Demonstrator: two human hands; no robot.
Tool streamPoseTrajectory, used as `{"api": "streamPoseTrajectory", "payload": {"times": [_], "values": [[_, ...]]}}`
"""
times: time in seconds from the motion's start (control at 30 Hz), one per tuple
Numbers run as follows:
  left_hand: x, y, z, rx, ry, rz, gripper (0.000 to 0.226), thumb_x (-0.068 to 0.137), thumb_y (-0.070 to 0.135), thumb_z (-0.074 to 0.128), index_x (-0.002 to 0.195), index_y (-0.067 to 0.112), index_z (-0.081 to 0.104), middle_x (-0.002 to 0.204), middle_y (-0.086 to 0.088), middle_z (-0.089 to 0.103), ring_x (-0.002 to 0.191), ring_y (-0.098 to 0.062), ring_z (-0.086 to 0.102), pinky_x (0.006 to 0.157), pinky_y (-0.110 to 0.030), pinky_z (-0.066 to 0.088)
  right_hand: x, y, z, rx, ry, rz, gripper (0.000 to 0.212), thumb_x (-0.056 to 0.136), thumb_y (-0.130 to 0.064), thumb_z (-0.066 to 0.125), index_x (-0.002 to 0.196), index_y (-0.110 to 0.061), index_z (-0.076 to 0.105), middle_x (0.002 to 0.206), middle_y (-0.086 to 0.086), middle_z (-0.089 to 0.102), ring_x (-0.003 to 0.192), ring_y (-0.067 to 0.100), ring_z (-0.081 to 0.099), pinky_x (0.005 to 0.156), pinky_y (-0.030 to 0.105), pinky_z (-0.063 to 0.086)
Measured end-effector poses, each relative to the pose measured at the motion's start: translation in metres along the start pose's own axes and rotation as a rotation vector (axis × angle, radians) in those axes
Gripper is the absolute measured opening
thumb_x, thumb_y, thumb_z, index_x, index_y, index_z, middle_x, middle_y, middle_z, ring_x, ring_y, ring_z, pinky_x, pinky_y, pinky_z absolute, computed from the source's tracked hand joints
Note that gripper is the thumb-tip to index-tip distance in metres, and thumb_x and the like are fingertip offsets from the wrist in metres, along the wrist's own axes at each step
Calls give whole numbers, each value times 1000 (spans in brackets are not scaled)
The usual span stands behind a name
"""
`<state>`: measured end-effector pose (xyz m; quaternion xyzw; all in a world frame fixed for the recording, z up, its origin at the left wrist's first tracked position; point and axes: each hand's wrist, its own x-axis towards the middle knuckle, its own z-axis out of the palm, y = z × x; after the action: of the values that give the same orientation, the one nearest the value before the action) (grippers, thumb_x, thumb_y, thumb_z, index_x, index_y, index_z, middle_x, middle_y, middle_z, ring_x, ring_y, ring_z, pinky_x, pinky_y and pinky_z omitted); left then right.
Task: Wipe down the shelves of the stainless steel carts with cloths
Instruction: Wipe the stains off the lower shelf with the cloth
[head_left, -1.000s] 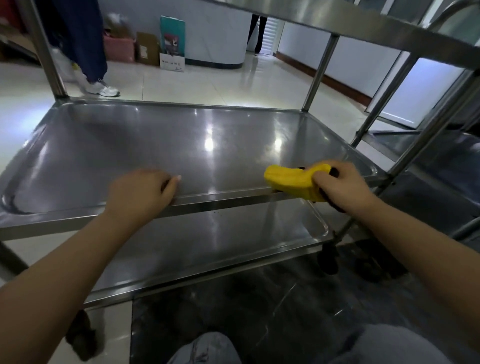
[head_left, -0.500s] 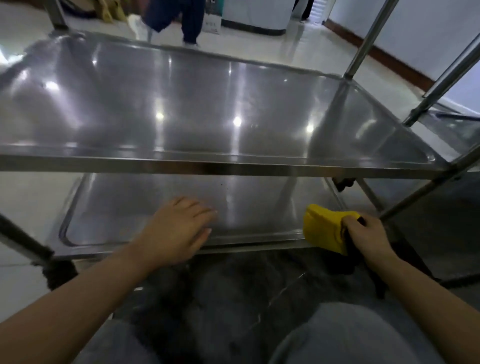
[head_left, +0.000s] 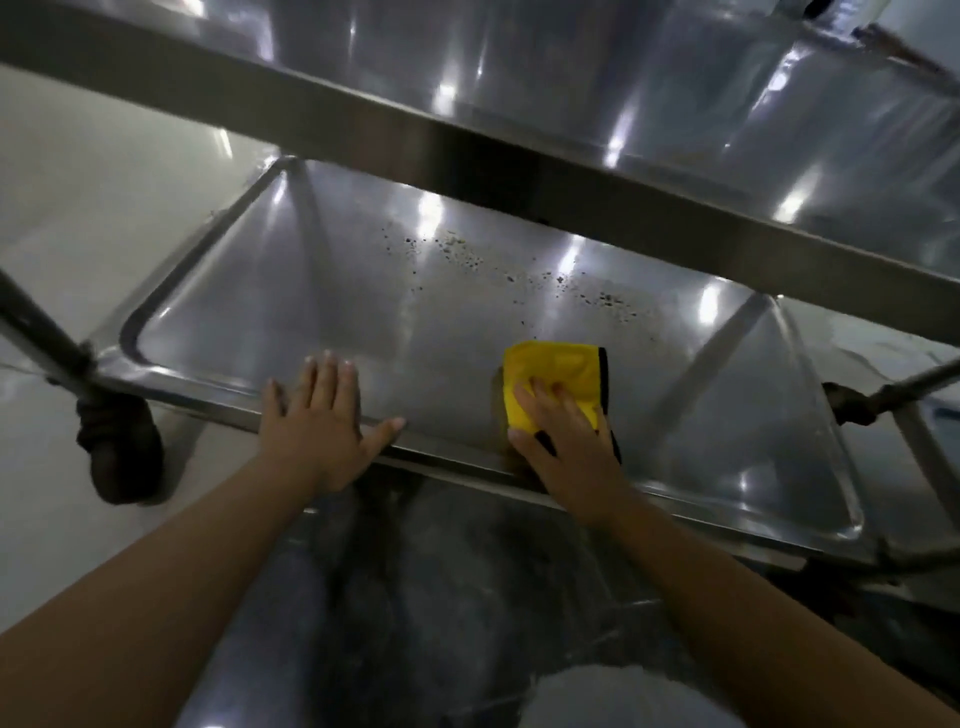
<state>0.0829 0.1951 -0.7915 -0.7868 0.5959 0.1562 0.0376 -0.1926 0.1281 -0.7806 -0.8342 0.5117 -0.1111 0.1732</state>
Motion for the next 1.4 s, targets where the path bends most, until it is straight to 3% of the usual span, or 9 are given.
{"api": "streamPoseTrajectory", "payload": {"times": [0.17,0.3,0.47,0.6,0.8,0.97,1.1,1.23,1.4], "values": [[6,-15,-9,45,38,-55,138,47,103,-5,151,12,-16,160,-12,-17,147,-28,-16,114,-62,2,-6,44,-17,-68,-2,58,65,88,-50,56,140,-52,18,160,-4,10,147,23,-1,107,73,11],[17,-20,-25,74,-83,-64,159,28,107,2,150,8,-19,159,-16,-18,146,-33,-18,115,-63,-1,-28,76,-35,29,110,203,65,89,-30,61,145,-35,28,159,6,14,147,30,4,109,64,23],[23,-21,-21,17,-106,-52,157,28,107,1,148,8,-23,158,-17,-23,145,-35,-21,115,-63,-2,5,50,-19,-95,103,407,67,92,-34,54,150,-29,21,158,15,10,145,39,-2,115,58,9],[28,-23,-20,8,-103,-41,155,32,107,6,147,7,-24,157,-18,-24,144,-36,-23,114,-64,-4,67,-2,8,-117,70,281,65,94,-35,51,150,-30,19,157,15,11,145,35,-2,116,50,-4],[28,-23,-17,-11,-92,-36,157,32,107,7,148,6,-22,157,-18,-24,144,-35,-25,113,-63,-7,128,-84,56,-62,-98,10,58,86,-51,48,137,-60,23,160,-8,1,146,22,-14,113,60,0],[24,-47,-25,5,-44,56,134,50,101,3,154,17,-10,162,-9,-10,149,-26,-11,119,-52,1,102,-54,33,52,-105,-94,53,82,-48,47,126,-68,25,159,-13,10,147,14,-4,112,60,-1],[25,-76,-30,100,87,55,148,40,102,-10,154,9,6,159,-10,14,145,-30,14,116,-47,18,64,3,-1,83,72,53,52,85,-36,54,132,-51,36,157,-5,21,147,17,8,114,62,9],[21,-73,-24,-7,51,-27,147,44,104,7,152,7,-10,161,-14,-11,148,-32,-12,117,-57,-1,68,8,1,32,154,323,50,89,-43,52,138,-42,40,157,2,22,146,27,9,114,60,13],[10,-64,-26,-68,-1,-244,155,43,105,16,148,-3,-17,155,-29,-19,144,-41,-20,116,-59,-2,122,-61,38,-90,84,471,53,96,-46,36,147,-39,25,159,3,12,146,34,0,117,53,5]]}}
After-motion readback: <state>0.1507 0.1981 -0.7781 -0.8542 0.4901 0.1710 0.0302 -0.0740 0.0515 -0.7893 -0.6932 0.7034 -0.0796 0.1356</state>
